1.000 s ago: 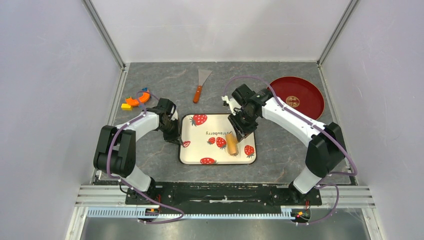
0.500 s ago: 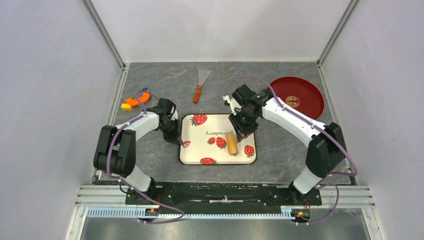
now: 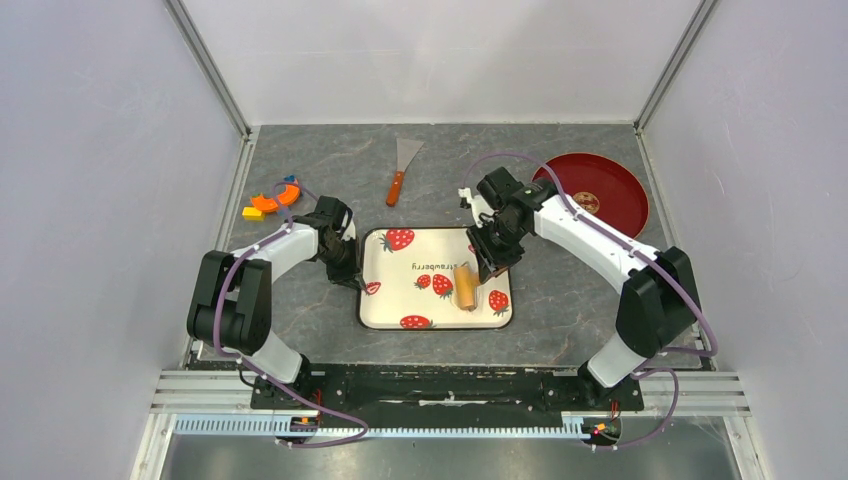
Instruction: Roll out the dumpling wrappers from the dough
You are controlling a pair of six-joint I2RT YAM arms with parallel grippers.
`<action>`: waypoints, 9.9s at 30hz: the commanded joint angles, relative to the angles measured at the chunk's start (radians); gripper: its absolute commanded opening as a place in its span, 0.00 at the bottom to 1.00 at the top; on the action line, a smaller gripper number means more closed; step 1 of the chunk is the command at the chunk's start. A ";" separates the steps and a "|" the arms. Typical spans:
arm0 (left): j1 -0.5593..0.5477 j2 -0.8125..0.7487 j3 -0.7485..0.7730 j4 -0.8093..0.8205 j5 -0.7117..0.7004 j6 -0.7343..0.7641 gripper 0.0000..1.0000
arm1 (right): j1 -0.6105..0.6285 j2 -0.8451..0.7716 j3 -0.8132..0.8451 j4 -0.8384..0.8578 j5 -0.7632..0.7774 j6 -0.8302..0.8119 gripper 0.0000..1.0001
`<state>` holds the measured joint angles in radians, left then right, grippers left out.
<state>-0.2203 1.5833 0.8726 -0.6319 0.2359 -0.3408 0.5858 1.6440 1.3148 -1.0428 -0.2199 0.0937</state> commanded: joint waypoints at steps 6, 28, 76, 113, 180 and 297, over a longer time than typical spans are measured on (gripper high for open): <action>0.007 0.007 0.028 -0.047 -0.124 0.060 0.02 | -0.087 0.068 -0.110 -0.081 0.477 -0.039 0.00; 0.007 0.012 0.027 -0.048 -0.142 0.055 0.02 | -0.004 0.023 -0.014 -0.122 0.552 -0.018 0.00; 0.007 0.019 0.026 -0.047 -0.151 0.048 0.02 | -0.053 0.122 -0.037 -0.138 0.598 -0.014 0.00; 0.007 0.033 0.034 -0.048 -0.150 0.054 0.02 | -0.093 0.134 -0.088 -0.109 0.513 -0.035 0.00; 0.006 -0.006 0.064 -0.072 -0.125 0.088 0.02 | 0.041 0.139 0.421 0.028 -0.013 -0.109 0.00; -0.021 -0.009 0.063 -0.077 -0.129 0.094 0.02 | 0.020 0.309 0.413 0.031 0.058 -0.011 0.00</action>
<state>-0.2337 1.5879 0.9173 -0.6884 0.1551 -0.3122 0.6106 1.9518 1.7672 -1.0569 -0.1974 0.0731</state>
